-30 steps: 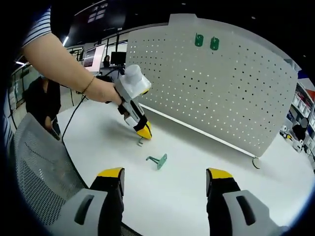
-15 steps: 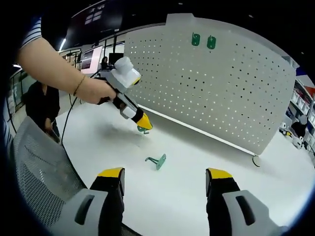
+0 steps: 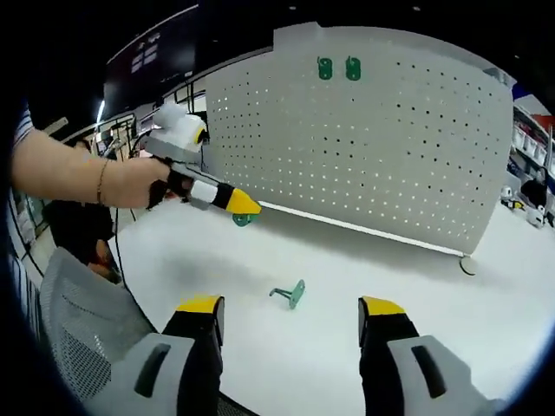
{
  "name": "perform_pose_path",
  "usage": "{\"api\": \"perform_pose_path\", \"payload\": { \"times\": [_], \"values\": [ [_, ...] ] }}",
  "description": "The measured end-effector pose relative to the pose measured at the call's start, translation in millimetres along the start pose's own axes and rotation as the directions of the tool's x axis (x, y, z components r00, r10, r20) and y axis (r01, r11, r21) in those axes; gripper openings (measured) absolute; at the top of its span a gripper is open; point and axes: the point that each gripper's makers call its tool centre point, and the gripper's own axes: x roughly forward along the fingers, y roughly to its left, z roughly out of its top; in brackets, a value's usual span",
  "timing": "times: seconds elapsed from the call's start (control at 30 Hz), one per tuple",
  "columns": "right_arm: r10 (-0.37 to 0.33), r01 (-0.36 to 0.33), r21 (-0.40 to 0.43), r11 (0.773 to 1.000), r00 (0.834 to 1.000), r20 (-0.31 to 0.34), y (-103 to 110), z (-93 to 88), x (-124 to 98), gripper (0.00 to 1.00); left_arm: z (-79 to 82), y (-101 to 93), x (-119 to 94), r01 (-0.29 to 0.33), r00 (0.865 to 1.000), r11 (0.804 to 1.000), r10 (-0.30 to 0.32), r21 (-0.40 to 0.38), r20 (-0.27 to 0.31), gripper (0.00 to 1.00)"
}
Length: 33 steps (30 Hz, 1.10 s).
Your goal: Insert the hook assembly into the mounting plate slot until the hook locks in place.
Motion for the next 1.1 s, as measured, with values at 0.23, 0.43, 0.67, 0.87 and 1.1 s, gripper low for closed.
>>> {"api": "perform_pose_path", "payload": {
  "times": [0.23, 0.43, 0.67, 0.87, 1.1],
  "values": [
    [0.067, -0.068, 0.029, 0.997, 0.996, 0.055, 24, 29.1, 7, 0.47, 8.2, -15.2, -17, -0.007, 0.996, 0.999, 0.011, -0.053, 0.085, 0.01],
    [0.130, -0.140, 0.086, 0.986, 0.986, 0.105, 47, 53.7, 14, 0.40, 16.2, -32.0, -29, 0.001, 0.988, 0.996, 0.013, -0.089, 0.157, 0.01],
    [0.185, -0.197, 0.105, 0.975, 0.976, 0.117, 64, 66.6, 22, 0.33, 19.7, -48.6, -42, 0.030, 0.976, 0.992, -0.003, -0.123, 0.216, 0.01],
    [0.222, -0.238, 0.144, 0.960, 0.967, 0.124, 71, 72.6, 25, 0.24, 22.0, -56.0, -50, 0.054, 0.967, 0.988, -0.017, -0.142, 0.253, 0.01],
    [0.257, -0.273, 0.152, 0.950, 0.959, 0.115, 78, 75.4, 27, 0.16, 25.0, -62.7, -58, 0.074, 0.954, 0.985, -0.024, -0.157, 0.298, 0.01]
  ]
}}
